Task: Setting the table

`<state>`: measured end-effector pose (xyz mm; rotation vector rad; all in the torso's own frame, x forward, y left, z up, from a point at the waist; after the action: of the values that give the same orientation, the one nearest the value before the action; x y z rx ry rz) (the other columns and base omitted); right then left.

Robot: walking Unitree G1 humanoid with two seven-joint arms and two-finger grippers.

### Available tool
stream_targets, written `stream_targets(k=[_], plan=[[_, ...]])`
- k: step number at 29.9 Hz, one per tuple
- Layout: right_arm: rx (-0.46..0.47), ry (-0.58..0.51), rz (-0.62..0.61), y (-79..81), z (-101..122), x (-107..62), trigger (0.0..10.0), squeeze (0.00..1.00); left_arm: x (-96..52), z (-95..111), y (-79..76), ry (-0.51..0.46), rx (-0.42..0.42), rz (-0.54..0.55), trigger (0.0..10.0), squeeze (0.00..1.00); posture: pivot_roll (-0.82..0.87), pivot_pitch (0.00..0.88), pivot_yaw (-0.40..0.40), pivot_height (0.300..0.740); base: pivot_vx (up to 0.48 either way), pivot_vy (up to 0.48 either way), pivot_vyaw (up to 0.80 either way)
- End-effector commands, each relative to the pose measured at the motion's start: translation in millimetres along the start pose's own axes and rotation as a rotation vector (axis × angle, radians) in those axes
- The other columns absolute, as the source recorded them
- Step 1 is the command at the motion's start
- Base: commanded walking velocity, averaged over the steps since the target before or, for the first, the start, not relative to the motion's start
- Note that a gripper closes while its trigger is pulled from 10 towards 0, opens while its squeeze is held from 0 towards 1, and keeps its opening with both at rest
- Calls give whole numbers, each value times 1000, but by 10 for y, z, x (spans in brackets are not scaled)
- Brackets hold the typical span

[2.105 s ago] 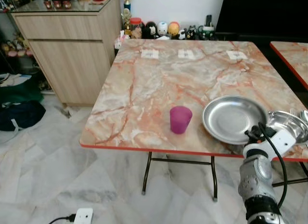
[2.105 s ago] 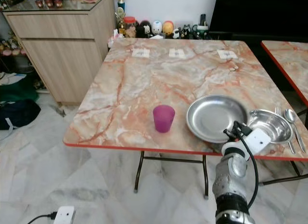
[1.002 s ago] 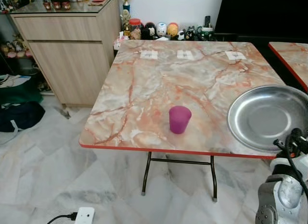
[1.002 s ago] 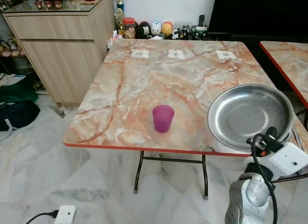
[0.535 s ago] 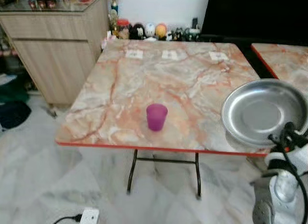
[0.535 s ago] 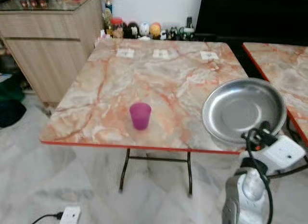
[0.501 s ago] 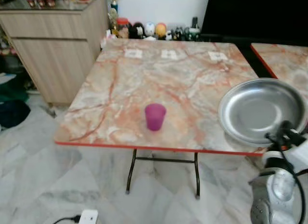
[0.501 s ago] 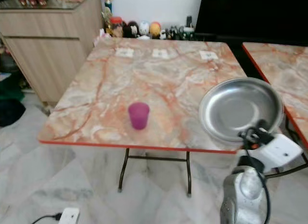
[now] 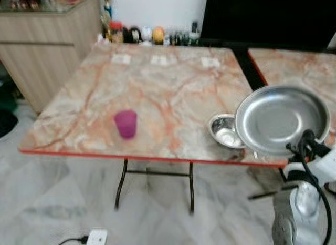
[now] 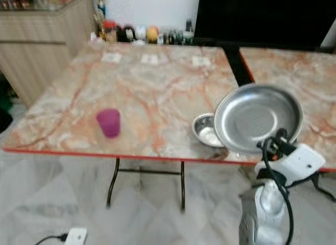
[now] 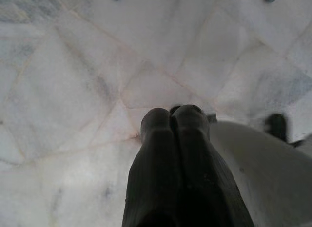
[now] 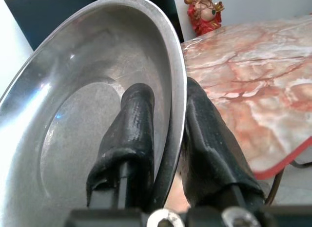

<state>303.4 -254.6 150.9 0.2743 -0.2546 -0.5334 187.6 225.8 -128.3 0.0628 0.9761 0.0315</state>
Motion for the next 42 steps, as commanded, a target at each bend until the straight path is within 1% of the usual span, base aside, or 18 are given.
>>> stream_targets(k=[1,9,19,33,42], plan=[[-8,-6,-23,-77,26,21,10000,0,6,-18,-72,7,11,-16,10000,0,63,0,-6,740,0,-458,0],[-6,-5,-30,-78,10,45,10000,0,9,6,-56,5,23,-16,10000,0,55,0,8,740,0,-457,0],[-3,-4,-67,-176,2,41,10000,0,13,23,-60,4,38,-21,10000,0,44,0,16,740,0,-457,0],[-10,14,-90,-250,-37,7,10000,0,-6,-62,-44,22,44,-21,10000,0,34,0,16,740,0,-457,0],[-18,12,-107,-308,-28,4,10000,0,-11,-77,-34,26,50,-20,10000,0,26,0,20,740,0,-433,0]])
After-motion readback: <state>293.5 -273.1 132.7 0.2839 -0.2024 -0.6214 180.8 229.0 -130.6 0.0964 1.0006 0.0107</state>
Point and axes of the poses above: a point about 5 cm out from each wrist's last joint towards the gripper, its own x axis pointing out of the wrist towards the gripper, its own z axis along the axis of the wrist's last joint, y = z × x, the point moved 5 cm from there along x, pointing out of the wrist towards the gripper, and after that the axes turned 1 degree about -x, right-handed, at the moved point
